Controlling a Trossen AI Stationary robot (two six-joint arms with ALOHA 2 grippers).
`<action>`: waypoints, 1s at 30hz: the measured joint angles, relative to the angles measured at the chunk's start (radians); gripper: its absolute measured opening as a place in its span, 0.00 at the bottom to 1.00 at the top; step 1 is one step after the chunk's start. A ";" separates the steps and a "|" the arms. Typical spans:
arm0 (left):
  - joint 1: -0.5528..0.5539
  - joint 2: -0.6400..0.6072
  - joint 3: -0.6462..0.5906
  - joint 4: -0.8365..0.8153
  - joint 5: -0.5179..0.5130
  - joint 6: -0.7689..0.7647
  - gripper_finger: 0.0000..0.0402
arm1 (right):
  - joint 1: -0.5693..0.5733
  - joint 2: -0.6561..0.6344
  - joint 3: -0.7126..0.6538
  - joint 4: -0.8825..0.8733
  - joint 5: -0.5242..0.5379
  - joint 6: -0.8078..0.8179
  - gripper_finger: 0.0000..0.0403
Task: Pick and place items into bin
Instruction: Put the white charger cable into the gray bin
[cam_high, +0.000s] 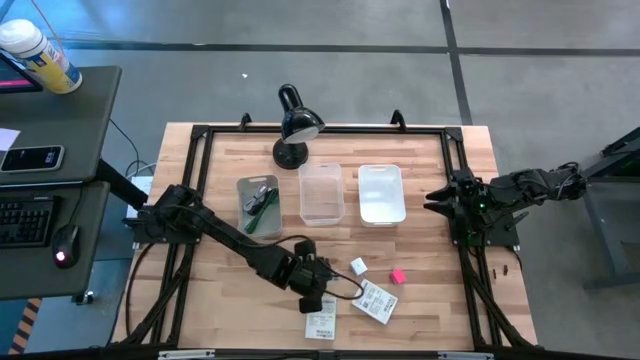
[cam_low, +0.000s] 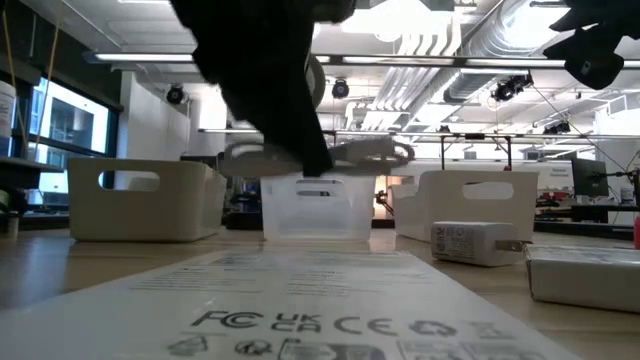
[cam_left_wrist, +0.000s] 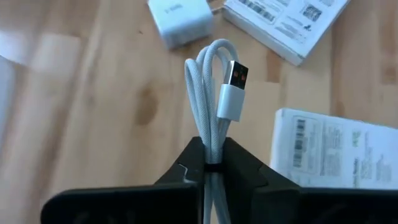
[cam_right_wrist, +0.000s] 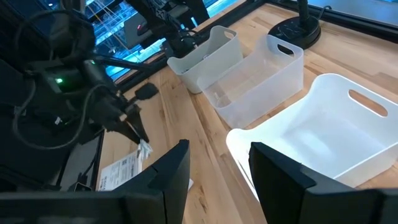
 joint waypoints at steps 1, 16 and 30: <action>0.000 0.001 0.028 -0.039 -0.008 0.014 0.04 | 0.000 0.000 0.000 0.000 0.000 0.000 0.39; 0.013 0.000 0.452 -0.741 -0.278 0.035 0.05 | 0.000 0.000 0.000 0.000 -0.003 0.000 0.39; 0.107 -0.087 0.418 -1.067 -0.364 -0.161 0.04 | 0.000 0.000 0.000 0.000 -0.045 0.024 0.39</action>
